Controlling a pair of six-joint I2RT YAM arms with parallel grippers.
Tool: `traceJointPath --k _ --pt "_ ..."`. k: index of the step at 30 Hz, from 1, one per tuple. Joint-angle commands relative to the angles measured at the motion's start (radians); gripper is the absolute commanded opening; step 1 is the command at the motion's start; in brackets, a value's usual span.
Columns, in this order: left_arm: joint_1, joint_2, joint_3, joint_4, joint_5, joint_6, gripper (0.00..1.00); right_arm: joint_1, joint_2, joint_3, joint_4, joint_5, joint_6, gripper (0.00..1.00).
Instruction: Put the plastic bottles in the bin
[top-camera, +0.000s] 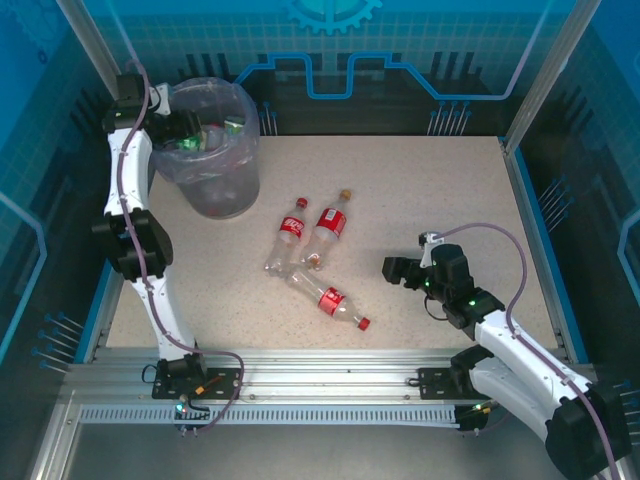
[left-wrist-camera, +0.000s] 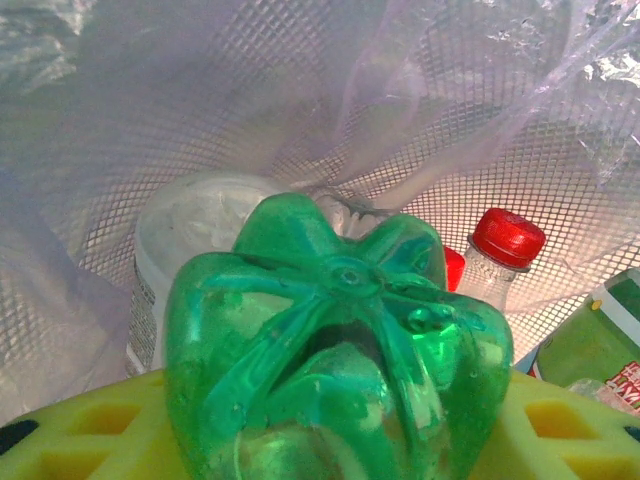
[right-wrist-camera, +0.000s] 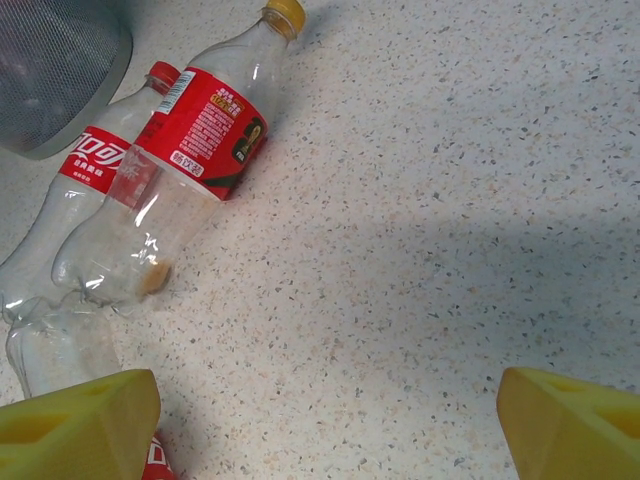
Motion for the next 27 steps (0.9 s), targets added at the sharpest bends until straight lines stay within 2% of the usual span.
traceJointPath --k 1,3,7,10,27 --pt "-0.010 0.008 0.021 -0.039 0.010 0.032 0.68 -0.015 -0.014 -0.012 -0.013 0.015 0.001 0.88" --pt "-0.011 -0.008 0.020 -0.029 0.010 0.032 0.79 -0.014 -0.012 -0.015 -0.009 0.015 0.000 0.88" --pt "-0.015 -0.032 0.027 -0.022 0.005 0.032 0.91 -0.015 -0.004 -0.018 0.002 0.011 0.002 0.88" --pt "-0.015 -0.043 0.037 -0.025 0.005 0.032 0.97 -0.015 -0.004 -0.020 0.005 0.008 0.002 0.88" --pt "-0.015 -0.138 0.121 -0.100 -0.026 0.052 0.99 0.001 0.002 0.023 -0.071 0.000 -0.054 0.87"
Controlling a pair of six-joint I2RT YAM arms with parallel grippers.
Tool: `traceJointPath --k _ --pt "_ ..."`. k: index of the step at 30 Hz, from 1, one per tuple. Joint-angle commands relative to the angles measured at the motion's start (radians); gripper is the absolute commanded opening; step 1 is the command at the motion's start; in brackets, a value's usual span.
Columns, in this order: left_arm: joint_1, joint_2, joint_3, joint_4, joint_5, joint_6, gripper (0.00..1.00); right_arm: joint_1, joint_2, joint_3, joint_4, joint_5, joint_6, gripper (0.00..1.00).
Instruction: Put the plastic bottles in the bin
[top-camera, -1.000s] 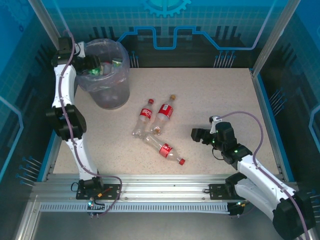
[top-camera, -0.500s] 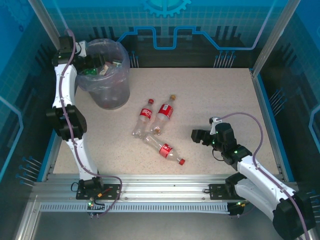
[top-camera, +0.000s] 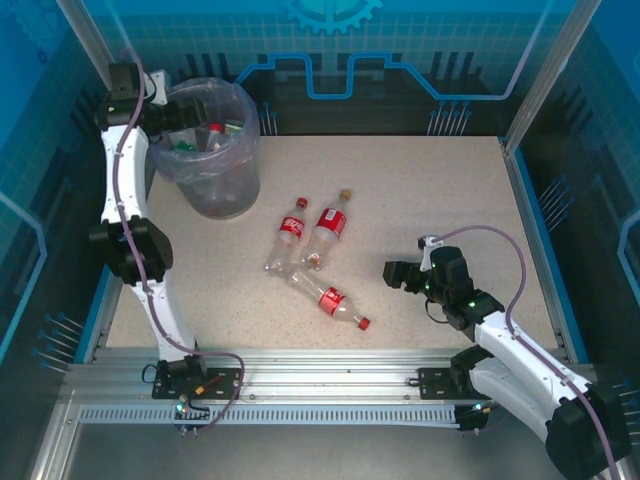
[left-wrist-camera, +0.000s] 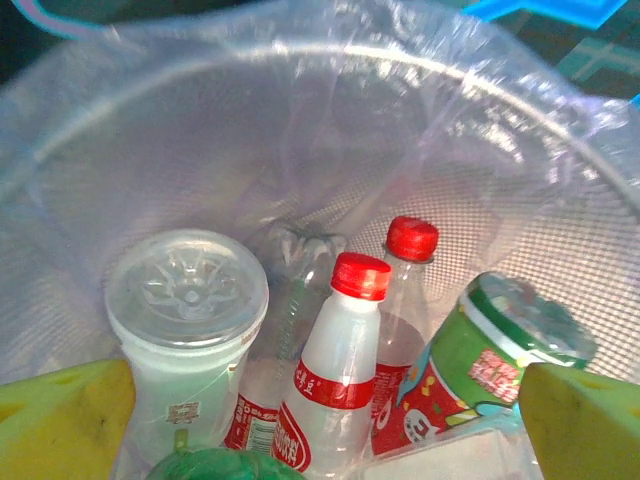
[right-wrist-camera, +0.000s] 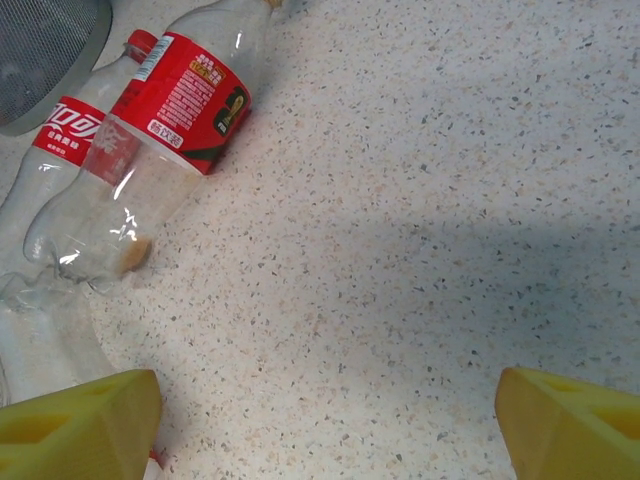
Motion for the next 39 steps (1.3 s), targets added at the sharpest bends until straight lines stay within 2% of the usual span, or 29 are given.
traceJointPath --k 1,7,12,17,21,26,30,36,39 --pt "-0.001 -0.082 0.040 -0.047 -0.015 0.025 0.99 0.009 0.012 0.042 -0.045 0.002 -0.039 0.87" --pt "-0.019 -0.221 -0.137 0.067 -0.008 -0.052 0.99 0.134 0.068 0.098 -0.087 0.030 -0.116 0.87" --pt "-0.092 -0.365 -0.315 0.154 -0.016 -0.081 0.99 0.298 0.137 0.165 -0.134 0.074 -0.214 0.87" --pt "-0.186 -0.492 -0.487 0.228 -0.017 -0.095 0.99 0.416 0.220 0.206 -0.137 0.060 -0.273 0.88" --pt "-0.238 -0.611 -0.672 0.345 0.013 -0.176 0.99 0.504 0.307 0.245 -0.160 0.100 -0.322 0.90" --pt "-0.308 -0.719 -0.867 0.468 0.059 -0.274 0.99 0.564 0.416 0.290 -0.172 0.138 -0.360 0.91" --pt "-0.337 -0.782 -1.041 0.611 0.177 -0.406 0.98 0.592 0.497 0.320 -0.170 0.142 -0.376 0.92" --pt "-0.428 -0.866 -1.214 0.638 0.111 -0.452 0.98 0.598 0.598 0.343 -0.133 0.131 -0.377 0.95" --pt "-0.465 -0.896 -1.313 0.679 0.113 -0.496 0.98 0.599 0.652 0.361 -0.121 0.123 -0.385 0.96"
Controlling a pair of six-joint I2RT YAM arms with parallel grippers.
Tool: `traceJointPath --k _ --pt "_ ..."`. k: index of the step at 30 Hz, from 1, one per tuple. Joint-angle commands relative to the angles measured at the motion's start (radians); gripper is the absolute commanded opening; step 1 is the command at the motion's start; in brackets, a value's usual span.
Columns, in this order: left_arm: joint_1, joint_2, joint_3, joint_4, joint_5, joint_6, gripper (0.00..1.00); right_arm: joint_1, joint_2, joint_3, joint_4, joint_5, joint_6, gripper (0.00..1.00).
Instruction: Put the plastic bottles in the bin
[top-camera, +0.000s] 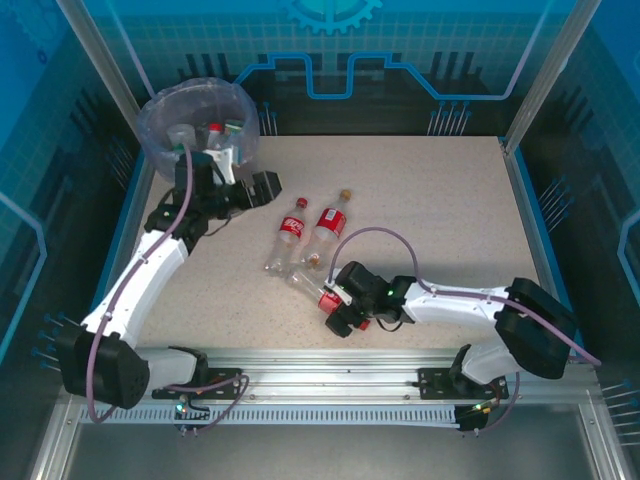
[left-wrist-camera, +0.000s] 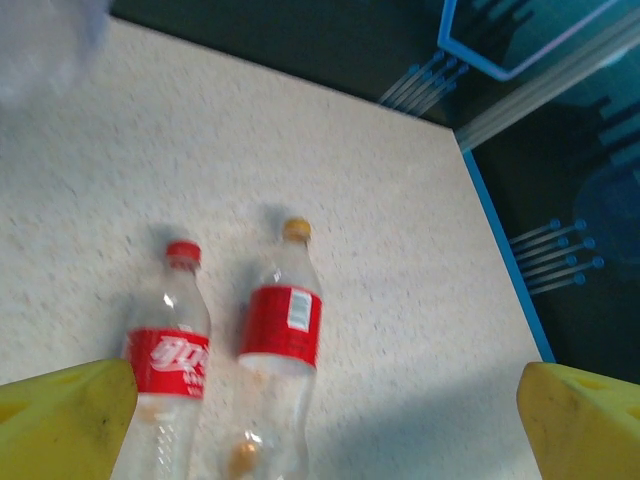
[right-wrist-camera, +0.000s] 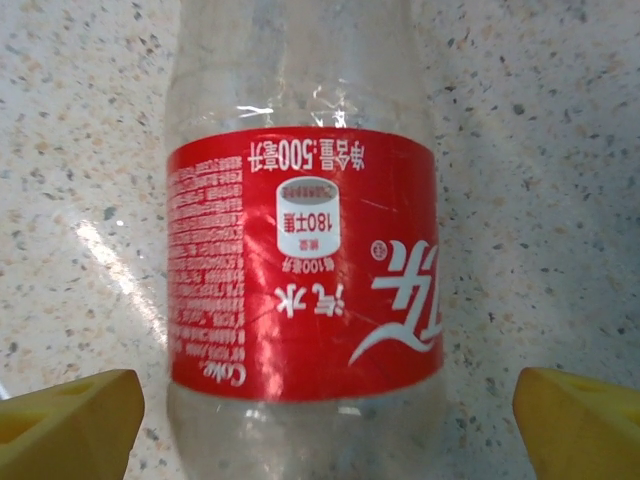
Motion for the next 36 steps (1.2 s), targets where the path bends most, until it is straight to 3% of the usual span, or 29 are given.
traceJointPath --k 1,8,16,20,26,31,36 --pt "-0.038 -0.056 -0.090 0.089 0.007 -0.077 0.98 0.016 0.054 0.042 0.023 0.000 -0.024 0.96" --pt "-0.109 -0.093 -0.280 0.171 -0.016 -0.187 0.98 0.028 0.108 0.038 0.078 0.018 -0.026 0.95" --pt "-0.113 -0.154 -0.469 0.365 -0.013 -0.367 0.97 0.032 0.090 0.015 0.097 0.054 -0.022 0.88" --pt "-0.109 -0.132 -0.445 0.363 0.023 -0.379 0.97 0.031 0.051 0.020 0.061 0.065 -0.024 0.73" --pt "-0.110 -0.119 -0.417 0.372 0.038 -0.384 0.97 0.031 -0.026 0.006 0.028 0.067 -0.039 0.61" --pt "-0.108 -0.119 -0.420 0.418 0.056 -0.407 0.97 0.032 -0.131 -0.012 -0.002 0.044 -0.070 0.59" --pt "-0.074 -0.076 -0.473 0.651 0.183 -0.559 0.99 -0.010 -0.256 -0.021 -0.007 0.021 -0.046 0.57"
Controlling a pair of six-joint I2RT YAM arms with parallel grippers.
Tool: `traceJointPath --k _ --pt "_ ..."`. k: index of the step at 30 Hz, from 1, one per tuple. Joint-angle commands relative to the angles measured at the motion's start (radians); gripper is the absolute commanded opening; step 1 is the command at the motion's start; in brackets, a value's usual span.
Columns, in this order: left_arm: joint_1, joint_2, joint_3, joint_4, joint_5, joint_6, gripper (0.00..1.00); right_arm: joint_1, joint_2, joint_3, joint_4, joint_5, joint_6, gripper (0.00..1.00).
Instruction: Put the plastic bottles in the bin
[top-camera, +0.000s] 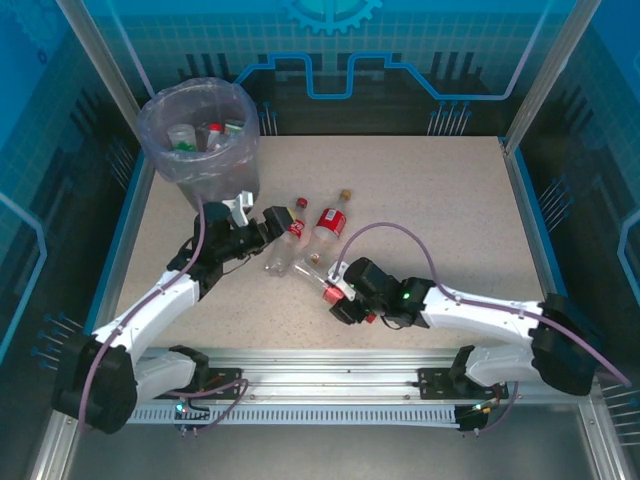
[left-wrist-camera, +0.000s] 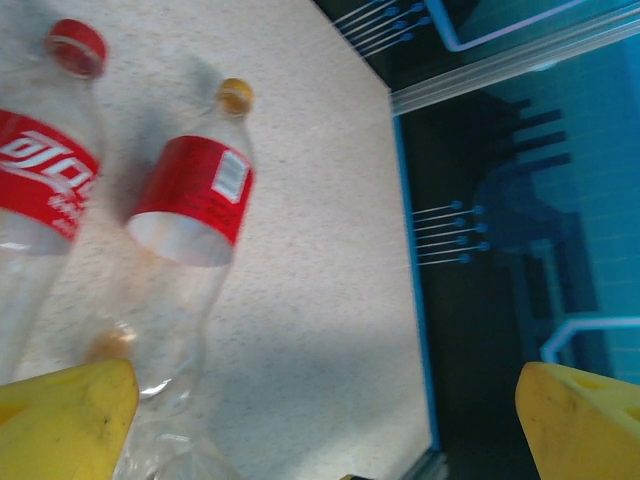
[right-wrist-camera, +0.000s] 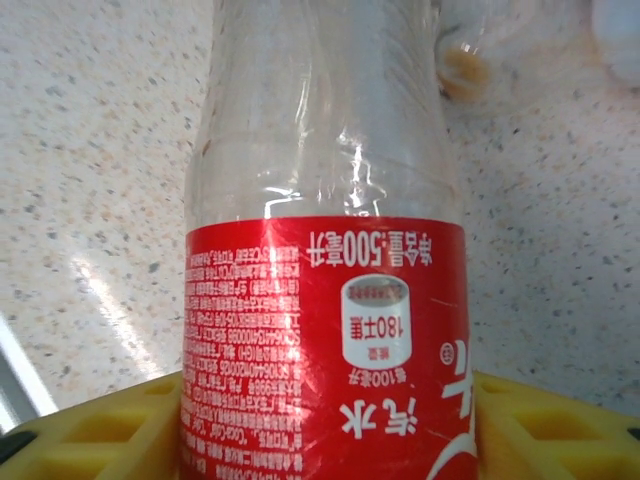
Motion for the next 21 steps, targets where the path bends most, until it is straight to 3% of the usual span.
traceJointPath --k 1,9,13,21 --pt "0.023 0.035 -0.035 0.216 0.101 -0.133 0.99 -0.037 -0.083 -0.013 -0.005 -0.019 0.024 0.57" --pt "-0.032 0.041 -0.011 0.185 0.079 -0.138 0.99 -0.138 -0.212 -0.105 0.235 0.012 0.225 0.54" --pt "-0.080 0.073 -0.017 0.219 0.062 -0.147 0.99 -0.200 -0.182 -0.114 0.298 0.031 0.318 0.53" --pt "-0.167 0.192 0.007 0.318 0.032 -0.178 0.99 -0.207 -0.102 -0.084 0.377 -0.039 0.329 0.53"
